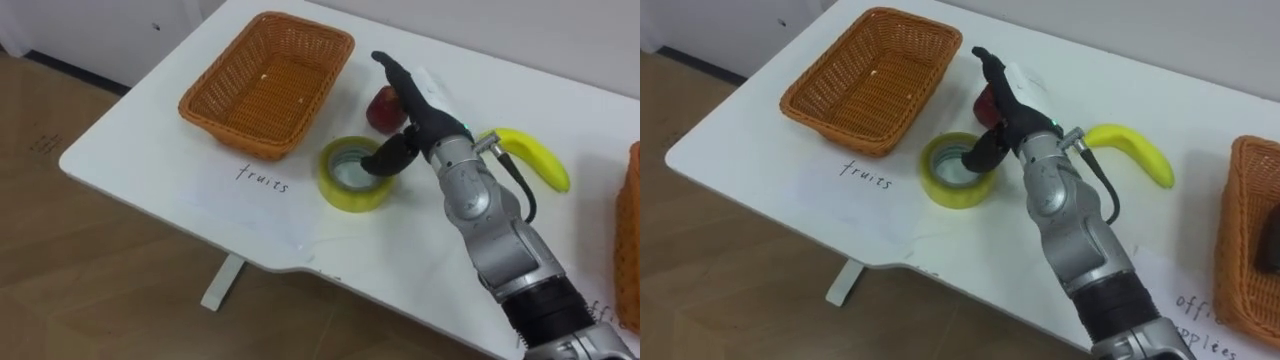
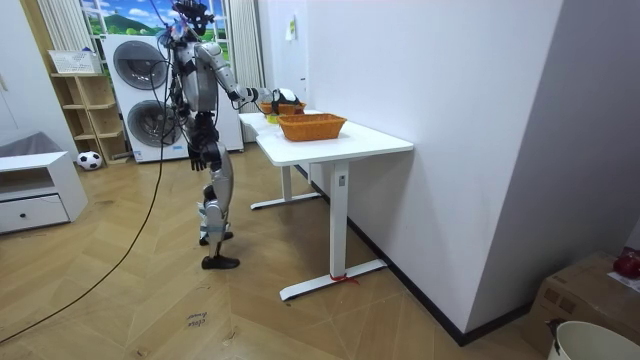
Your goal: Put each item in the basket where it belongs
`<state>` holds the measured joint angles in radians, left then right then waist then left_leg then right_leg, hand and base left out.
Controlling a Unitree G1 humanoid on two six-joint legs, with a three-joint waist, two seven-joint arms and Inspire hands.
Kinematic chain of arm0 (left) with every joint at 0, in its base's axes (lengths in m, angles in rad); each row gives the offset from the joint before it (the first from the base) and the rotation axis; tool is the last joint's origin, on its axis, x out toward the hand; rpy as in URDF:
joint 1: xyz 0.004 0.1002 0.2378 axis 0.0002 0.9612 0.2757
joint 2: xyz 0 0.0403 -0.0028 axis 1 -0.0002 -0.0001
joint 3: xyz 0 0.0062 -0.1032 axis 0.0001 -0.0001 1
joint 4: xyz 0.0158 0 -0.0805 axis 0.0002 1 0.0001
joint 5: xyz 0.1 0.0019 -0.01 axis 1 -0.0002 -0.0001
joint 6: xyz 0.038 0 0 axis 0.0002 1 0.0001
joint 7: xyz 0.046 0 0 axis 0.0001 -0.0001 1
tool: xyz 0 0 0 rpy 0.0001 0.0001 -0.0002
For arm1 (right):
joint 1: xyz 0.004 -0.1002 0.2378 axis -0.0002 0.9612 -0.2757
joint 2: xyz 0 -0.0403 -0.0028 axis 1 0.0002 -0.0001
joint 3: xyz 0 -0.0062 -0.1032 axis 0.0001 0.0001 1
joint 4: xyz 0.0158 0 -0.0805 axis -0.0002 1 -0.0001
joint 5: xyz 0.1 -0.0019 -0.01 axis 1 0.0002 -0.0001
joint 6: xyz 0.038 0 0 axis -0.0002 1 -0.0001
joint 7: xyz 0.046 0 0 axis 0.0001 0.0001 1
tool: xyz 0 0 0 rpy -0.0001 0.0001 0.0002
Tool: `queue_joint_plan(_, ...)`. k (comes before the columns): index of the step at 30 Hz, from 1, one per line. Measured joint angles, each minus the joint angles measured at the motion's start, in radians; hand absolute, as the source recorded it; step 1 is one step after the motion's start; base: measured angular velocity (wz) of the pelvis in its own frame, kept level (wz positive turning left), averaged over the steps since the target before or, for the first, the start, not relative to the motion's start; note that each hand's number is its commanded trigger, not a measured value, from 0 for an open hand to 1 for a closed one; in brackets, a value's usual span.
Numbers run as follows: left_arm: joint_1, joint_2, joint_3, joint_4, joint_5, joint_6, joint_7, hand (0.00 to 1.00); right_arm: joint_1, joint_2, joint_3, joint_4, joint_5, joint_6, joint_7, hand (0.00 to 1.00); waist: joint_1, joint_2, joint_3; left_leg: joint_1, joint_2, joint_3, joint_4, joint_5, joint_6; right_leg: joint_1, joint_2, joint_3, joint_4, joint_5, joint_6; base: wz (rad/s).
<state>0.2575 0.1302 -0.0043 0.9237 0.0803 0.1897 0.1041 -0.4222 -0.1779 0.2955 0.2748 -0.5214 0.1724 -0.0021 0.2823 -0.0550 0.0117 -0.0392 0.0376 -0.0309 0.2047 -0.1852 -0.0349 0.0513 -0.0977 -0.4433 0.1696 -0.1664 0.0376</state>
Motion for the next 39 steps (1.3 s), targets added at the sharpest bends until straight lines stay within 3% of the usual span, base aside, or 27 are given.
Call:
queue_joint_plan(11, -0.004, 0.004, -0.002, 0.001, 0.001, -0.001, -0.006, 0.00, 0.000, 0.003, 0.027, -0.020, -0.007, 0.002, 0.073, 0.00, 0.000, -0.005, -0.0008, -0.001, 0.000, 0.000, -0.005, 0.000, 0.000, -0.002, 0.001, 0.002, 0.000, -0.001, 0.001, 0.00)
queue_joint_plan(19, -0.016, 0.019, -0.012, 0.008, -0.001, -0.018, -0.007, 0.00, 0.000, 0.005, 0.042, -0.041, -0.038, 0.002, 0.093, 0.00, 0.000, -0.027, 0.0046, -0.001, -0.001, -0.003, -0.005, 0.000, 0.000, -0.001, 0.001, 0.011, -0.001, -0.001, 0.001, 0.01)
queue_joint_plan(39, -0.033, 0.028, -0.007, 0.047, 0.000, -0.039, -0.048, 0.00, 0.000, -0.002, 0.075, -0.083, -0.117, 0.000, 0.159, 0.00, 0.000, -0.025, 0.0060, -0.001, -0.001, -0.003, -0.008, 0.000, 0.000, -0.001, 0.004, 0.032, -0.002, -0.001, 0.001, 0.00)
